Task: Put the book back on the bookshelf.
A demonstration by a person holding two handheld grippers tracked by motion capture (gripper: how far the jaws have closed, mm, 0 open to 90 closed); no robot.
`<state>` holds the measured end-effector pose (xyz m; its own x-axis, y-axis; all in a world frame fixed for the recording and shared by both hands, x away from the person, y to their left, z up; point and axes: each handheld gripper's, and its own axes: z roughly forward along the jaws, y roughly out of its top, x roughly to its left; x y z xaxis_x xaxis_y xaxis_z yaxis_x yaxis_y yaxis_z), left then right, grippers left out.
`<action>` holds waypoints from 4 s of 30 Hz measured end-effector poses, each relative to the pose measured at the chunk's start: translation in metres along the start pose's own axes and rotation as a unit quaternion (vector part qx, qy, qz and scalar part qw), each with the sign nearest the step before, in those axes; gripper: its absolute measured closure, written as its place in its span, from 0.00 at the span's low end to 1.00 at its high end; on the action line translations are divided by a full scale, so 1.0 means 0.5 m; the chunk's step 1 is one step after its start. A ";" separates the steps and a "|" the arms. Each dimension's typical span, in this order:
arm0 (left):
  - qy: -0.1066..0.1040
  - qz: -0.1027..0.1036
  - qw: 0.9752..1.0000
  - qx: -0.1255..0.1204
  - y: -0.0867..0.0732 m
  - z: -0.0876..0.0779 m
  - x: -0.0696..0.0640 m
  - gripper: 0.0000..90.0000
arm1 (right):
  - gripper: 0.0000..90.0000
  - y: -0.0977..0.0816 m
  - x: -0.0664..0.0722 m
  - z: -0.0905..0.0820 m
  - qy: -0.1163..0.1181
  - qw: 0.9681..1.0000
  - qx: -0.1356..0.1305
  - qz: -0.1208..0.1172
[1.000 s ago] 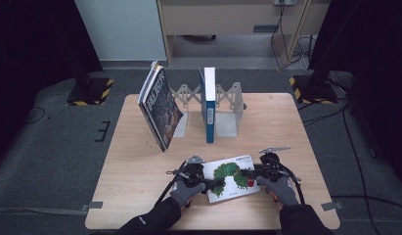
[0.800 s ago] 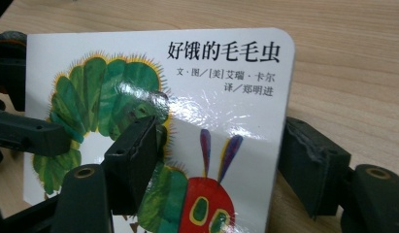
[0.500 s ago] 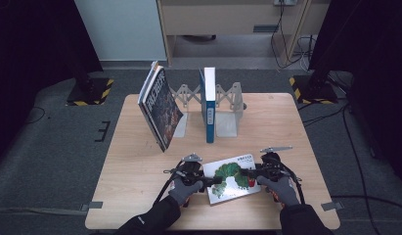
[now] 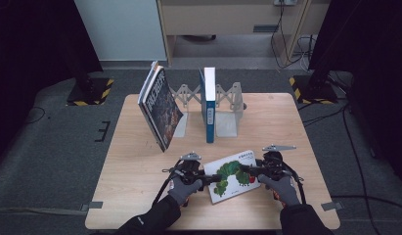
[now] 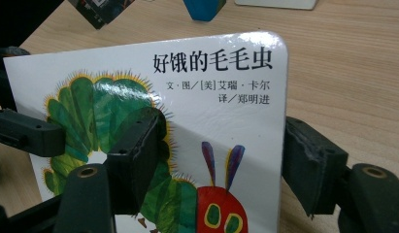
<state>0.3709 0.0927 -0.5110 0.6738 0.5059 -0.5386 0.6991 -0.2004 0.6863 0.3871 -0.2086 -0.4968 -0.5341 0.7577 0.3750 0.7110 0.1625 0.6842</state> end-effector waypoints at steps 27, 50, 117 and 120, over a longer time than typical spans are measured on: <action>-0.004 0.021 0.999 -0.037 0.040 -0.054 -0.033 0.82 | 0.28 0.000 -0.011 -0.020 -0.047 0.998 -0.030 -0.020; 0.041 0.033 0.995 -0.087 0.088 -0.126 -0.037 0.82 | 0.23 -0.027 -0.073 -0.035 -0.182 0.982 0.005 -0.043; 0.221 0.058 0.948 -0.220 0.226 -0.009 -0.068 0.82 | 0.15 -0.051 -0.090 -0.005 -0.199 0.977 0.042 -0.064; 0.225 0.056 0.947 -0.222 0.227 -0.002 -0.065 0.82 | 0.15 -0.051 -0.090 -0.004 -0.198 0.977 0.042 -0.064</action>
<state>0.4283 0.0543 -0.4151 0.4985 0.8283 -0.2556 0.3916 0.0478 0.9189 0.3920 -0.2481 -0.5298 -0.4136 0.9104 0.0060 0.6934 0.3107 0.6501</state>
